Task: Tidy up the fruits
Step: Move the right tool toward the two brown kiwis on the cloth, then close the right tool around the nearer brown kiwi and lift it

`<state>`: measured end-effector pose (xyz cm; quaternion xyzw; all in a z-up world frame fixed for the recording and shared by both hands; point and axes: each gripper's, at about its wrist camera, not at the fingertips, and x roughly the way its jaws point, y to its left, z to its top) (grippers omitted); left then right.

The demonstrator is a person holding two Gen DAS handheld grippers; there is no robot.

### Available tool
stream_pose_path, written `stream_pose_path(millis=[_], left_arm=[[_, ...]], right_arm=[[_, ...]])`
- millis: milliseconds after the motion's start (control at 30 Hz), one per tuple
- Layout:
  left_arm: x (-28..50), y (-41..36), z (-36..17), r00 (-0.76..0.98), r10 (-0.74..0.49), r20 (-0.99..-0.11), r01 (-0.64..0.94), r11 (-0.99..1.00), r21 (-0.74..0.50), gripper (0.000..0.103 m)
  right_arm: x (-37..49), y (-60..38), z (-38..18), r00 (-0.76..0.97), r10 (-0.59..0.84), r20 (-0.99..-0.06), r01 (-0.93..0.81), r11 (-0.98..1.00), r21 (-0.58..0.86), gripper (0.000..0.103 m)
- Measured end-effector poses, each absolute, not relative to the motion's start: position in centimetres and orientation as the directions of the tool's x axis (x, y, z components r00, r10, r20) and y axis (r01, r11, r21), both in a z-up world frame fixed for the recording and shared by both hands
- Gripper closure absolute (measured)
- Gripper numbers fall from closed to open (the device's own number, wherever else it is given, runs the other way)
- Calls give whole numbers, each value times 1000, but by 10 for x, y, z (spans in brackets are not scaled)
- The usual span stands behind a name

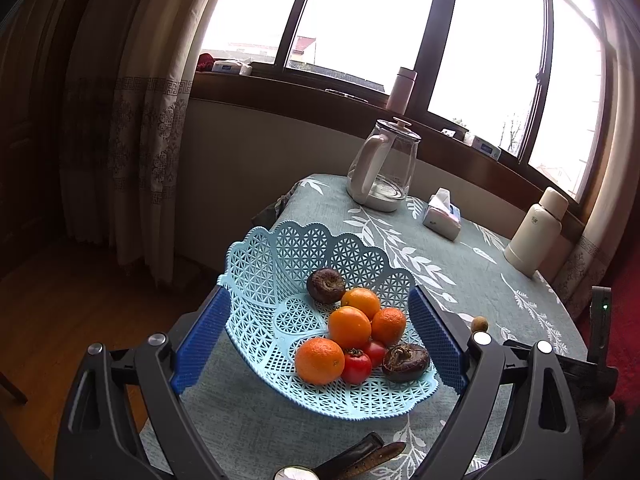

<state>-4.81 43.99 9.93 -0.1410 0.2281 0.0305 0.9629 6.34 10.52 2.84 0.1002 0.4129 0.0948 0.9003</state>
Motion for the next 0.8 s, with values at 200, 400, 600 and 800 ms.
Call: stream_pose_path(millis=[200,400,600,800], left_arm=[[-47,438,97,892,-7,-453,-122,959,-255,11],[-45,436,96,889,-9,-457,-119,961,-250,11],[-45,434,96,888,-10,-459,-117,962,-246,11],[-44,433,95,887,-10,-462,-116,963,-243,11]], right_arm=[[67,107,17,615,240,-751,-80,967,244,58],[67,112,16,615,217,-758,-90,974,206,59],[65,120,16,616,201,-762,-116,979,165,72],[64,120,16,619,199,-760,-122,980,157,74]])
